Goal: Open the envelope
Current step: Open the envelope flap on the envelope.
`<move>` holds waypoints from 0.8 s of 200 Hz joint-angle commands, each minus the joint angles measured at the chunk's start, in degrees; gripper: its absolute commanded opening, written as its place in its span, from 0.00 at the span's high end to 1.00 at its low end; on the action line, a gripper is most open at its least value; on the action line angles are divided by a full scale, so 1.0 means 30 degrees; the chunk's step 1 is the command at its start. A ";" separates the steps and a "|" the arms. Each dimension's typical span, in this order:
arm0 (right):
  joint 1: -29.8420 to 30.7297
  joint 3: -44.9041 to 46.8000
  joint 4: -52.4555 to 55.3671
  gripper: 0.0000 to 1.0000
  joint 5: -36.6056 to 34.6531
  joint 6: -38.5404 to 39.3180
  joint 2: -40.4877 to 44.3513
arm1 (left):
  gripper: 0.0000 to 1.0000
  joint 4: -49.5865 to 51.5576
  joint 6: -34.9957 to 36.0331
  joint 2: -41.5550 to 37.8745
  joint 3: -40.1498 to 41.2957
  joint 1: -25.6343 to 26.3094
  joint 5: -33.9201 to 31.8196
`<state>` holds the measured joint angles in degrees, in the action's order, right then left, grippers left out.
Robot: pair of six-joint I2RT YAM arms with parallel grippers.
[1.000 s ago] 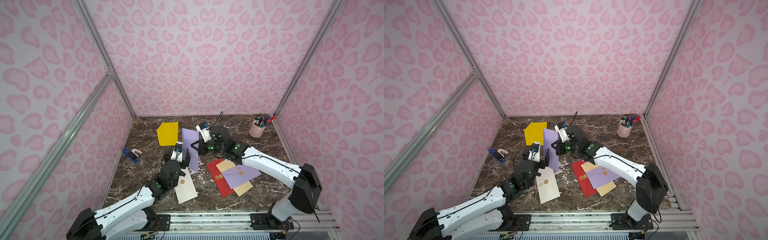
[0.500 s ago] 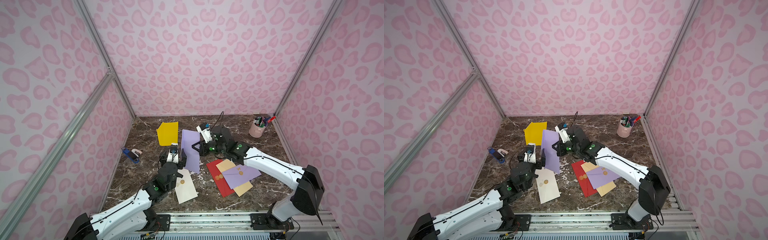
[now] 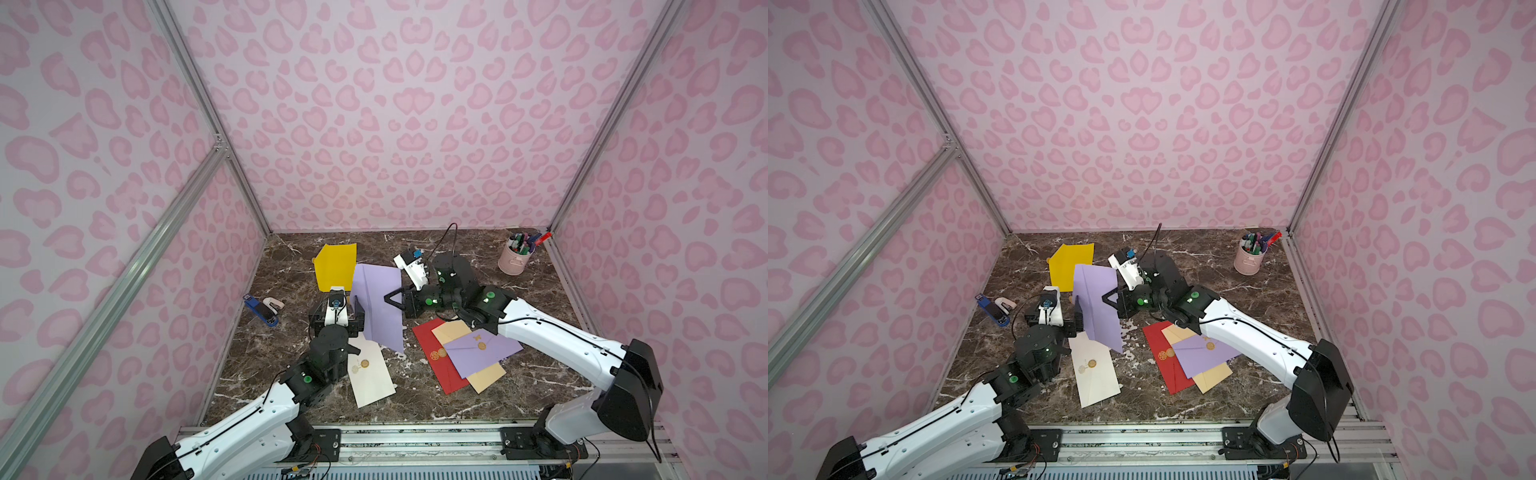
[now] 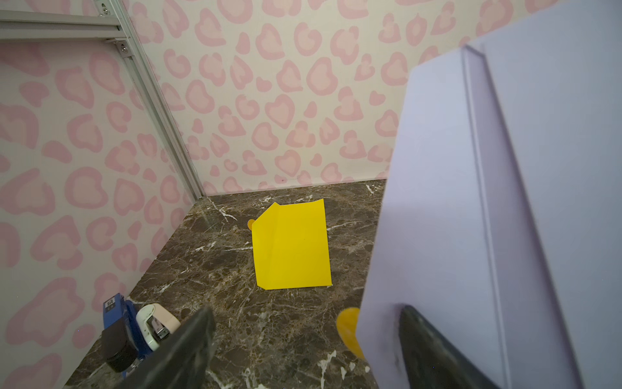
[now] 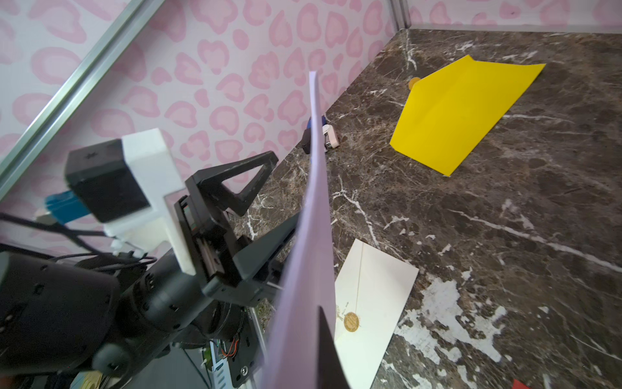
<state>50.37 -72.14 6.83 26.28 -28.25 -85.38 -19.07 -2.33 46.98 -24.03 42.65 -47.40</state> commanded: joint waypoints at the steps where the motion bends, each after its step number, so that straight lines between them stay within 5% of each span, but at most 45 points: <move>1: -0.0016 0.0179 -0.1222 1.00 0.2345 0.0154 0.0169 | 0.12 0.0205 -0.0501 -0.0159 -0.0046 -0.0456 0.0423; 160: -0.0534 0.1252 -0.8426 1.00 1.0085 -0.4152 -0.0539 | 0.12 -0.1476 -0.1687 -0.1217 0.1500 -0.3024 0.4772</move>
<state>48.64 -68.64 -12.69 52.40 -37.87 -86.65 -20.12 -7.07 43.57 -19.97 34.37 -37.65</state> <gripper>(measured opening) 0.049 0.882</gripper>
